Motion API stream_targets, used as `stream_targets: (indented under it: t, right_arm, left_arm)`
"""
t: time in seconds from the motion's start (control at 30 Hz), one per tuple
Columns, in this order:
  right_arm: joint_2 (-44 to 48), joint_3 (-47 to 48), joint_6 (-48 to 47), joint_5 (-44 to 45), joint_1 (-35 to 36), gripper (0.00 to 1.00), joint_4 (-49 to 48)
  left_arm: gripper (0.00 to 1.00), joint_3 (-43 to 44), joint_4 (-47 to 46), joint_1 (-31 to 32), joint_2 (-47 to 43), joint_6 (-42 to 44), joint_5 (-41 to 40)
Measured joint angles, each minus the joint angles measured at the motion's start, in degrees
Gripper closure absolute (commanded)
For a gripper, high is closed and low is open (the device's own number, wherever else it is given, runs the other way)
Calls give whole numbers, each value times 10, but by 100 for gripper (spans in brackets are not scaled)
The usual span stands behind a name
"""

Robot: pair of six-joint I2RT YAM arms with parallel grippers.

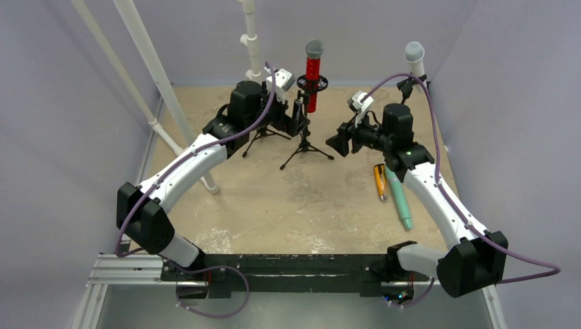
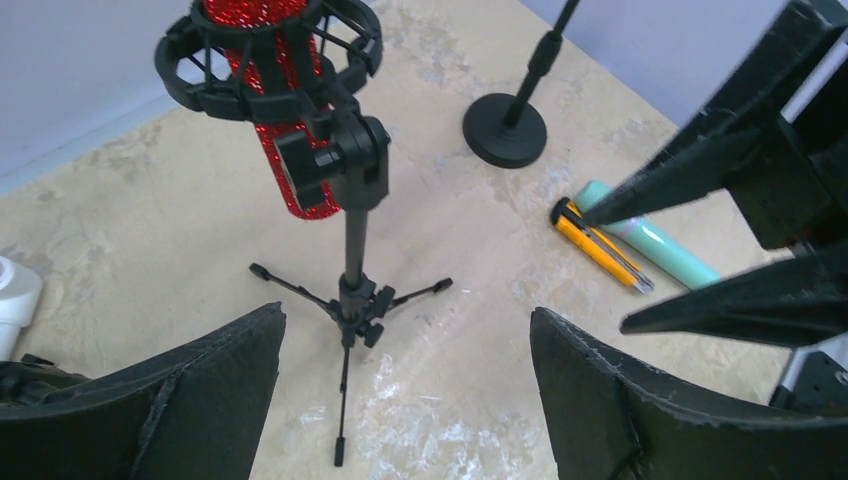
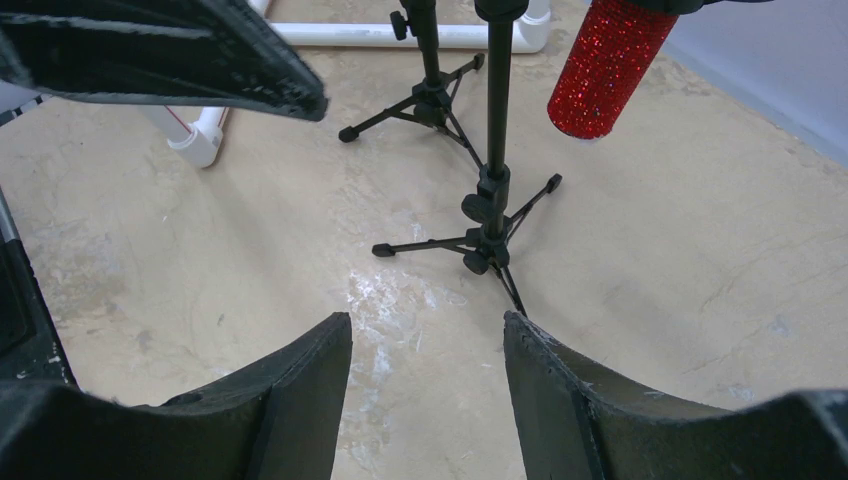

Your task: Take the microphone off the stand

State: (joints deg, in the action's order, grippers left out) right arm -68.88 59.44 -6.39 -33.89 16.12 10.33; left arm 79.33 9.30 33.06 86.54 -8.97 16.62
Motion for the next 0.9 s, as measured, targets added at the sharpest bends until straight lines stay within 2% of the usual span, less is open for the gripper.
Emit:
stream_targets:
  t: [0.4,0.7,0.9]
  right_arm:
    - [22,0,-28,18,0,44,53]
    - [22,-16,-31,27,0,44,55]
    - [22,-28,-36,34,0,44,51]
  left_arm:
    - [13,54,-16,24,89,-4,-117]
    - [28,55,-33,29,104,-2,-152]
    - [34,65,-54,34,124,3,-151]
